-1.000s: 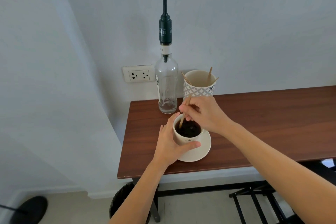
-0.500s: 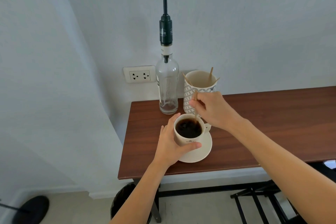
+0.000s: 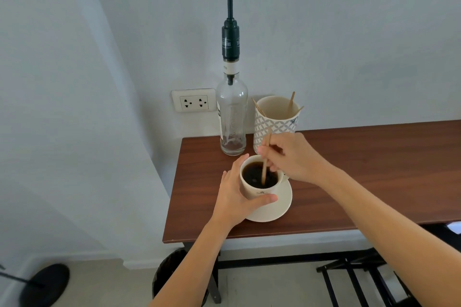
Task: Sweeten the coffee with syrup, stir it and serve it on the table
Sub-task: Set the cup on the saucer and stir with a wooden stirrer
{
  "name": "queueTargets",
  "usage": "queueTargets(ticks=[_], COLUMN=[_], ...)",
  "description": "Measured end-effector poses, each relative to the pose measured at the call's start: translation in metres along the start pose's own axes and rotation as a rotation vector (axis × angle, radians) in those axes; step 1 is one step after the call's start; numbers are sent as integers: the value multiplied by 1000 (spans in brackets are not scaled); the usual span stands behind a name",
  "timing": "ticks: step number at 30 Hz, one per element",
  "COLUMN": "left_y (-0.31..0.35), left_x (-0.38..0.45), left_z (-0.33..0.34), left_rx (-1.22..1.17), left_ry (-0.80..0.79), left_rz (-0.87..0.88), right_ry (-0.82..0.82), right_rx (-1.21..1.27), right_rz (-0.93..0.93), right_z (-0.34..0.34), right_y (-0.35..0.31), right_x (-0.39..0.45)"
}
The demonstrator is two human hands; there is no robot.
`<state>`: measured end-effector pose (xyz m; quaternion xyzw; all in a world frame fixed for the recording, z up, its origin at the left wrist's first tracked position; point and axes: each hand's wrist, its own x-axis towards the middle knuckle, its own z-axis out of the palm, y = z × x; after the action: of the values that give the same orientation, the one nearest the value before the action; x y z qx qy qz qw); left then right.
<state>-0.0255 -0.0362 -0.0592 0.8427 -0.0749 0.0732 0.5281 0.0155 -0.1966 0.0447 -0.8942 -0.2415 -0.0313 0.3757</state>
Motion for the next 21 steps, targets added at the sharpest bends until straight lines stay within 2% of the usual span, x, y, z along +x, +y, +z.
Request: queueTargets(ticks=[2,4,6,9,11,13,17,19,21], left_y=[0,0,0,0,0,-1,-2,-2,-2], left_x=[0,1,1,1,1,1,1,0,1], left_z=[0,0,0,-1,-1,0,0,0,0], left_rx=[-1,17,35,40,26,19,27,22,24], left_ry=[0,5,9,10,9,6,0,-1,-4], left_rz=[-2,-1,1,-1,-2,-4,-3,-12,-13], right_ry=[26,112,154,100,24,48,177,148,69], right_rx=[75,-13,-113,-143,-19,65,-148,-189,-90], right_rz=[-47,-113,-88,-20,6,-13,-44,-25,-6], right_z=[12,13,5,-4,4,14,5,-2,2], right_y=[-9,-10,-4,4,-1,-7,-1,6,2], right_x=[-2,3,7,3,-1,-1,6,5,0])
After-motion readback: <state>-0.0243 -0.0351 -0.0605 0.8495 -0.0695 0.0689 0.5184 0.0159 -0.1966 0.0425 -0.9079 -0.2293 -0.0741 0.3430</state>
